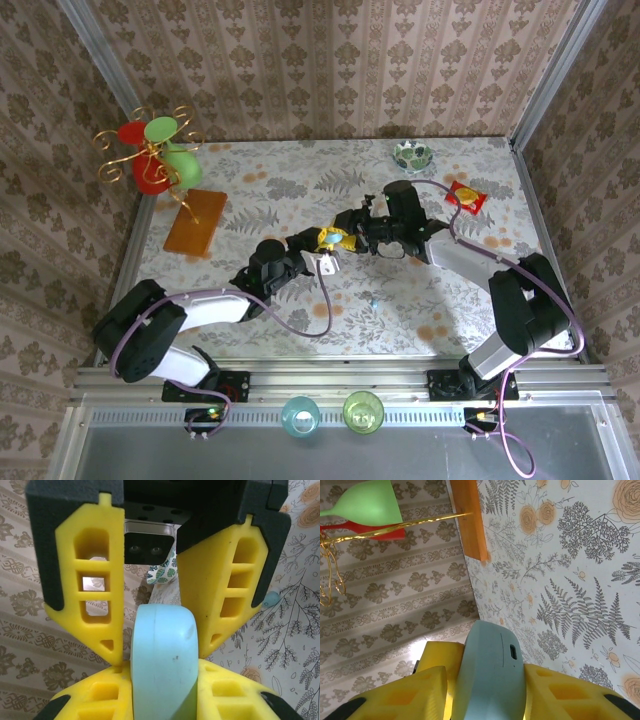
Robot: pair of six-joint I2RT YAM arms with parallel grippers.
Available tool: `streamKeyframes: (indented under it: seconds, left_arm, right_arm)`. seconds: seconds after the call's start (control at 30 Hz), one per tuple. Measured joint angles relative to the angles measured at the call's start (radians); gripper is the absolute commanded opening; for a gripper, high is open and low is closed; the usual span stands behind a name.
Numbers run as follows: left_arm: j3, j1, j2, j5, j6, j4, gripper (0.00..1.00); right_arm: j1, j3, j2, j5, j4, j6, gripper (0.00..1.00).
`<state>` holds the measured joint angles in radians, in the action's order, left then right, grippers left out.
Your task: Insert the wireless bluetooth earbuds into the charging case
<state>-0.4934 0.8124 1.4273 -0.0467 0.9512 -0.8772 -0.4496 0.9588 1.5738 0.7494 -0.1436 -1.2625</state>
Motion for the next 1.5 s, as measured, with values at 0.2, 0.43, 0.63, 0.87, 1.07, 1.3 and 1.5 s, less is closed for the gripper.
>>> streamKeyframes:
  seconds: [0.2, 0.43, 0.63, 0.87, 1.07, 1.3, 1.5]
  left_arm:
    - [0.0, 0.006, 0.01, 0.029, 0.028, -0.02, 0.16]
    - [0.0, 0.012, 0.012, 0.035, 0.009, -0.02, 0.76]
    - [0.01, -0.023, -0.086, -0.032, -0.137, 0.045, 0.96]
    - [0.036, -0.182, -0.185, -0.303, -0.482, 0.038, 0.99]
    - [0.035, -0.251, -0.101, -0.59, -0.806, -0.14, 0.92]
    - [0.017, -0.258, -0.007, -0.752, -0.998, -0.311, 0.94]
    - [-0.047, -0.258, 0.003, -0.813, -1.081, -0.361, 0.87]
  right_arm:
    - [0.005, 0.0, 0.0, -0.001, -0.005, -0.018, 0.21]
    - [0.004, 0.0, -0.005, -0.003, 0.0, 0.048, 0.16]
    - [0.035, 0.0, -0.067, -0.011, 0.054, 0.244, 0.1]
    - [0.092, 0.0, -0.133, 0.037, 0.047, 0.393, 0.09]
    - [0.098, -0.002, -0.148, 0.144, -0.043, 0.383, 0.09]
    - [0.098, -0.03, -0.147, 0.245, -0.246, 0.206, 0.07]
    - [0.086, -0.046, -0.128, 0.283, -0.395, 0.079, 0.06]
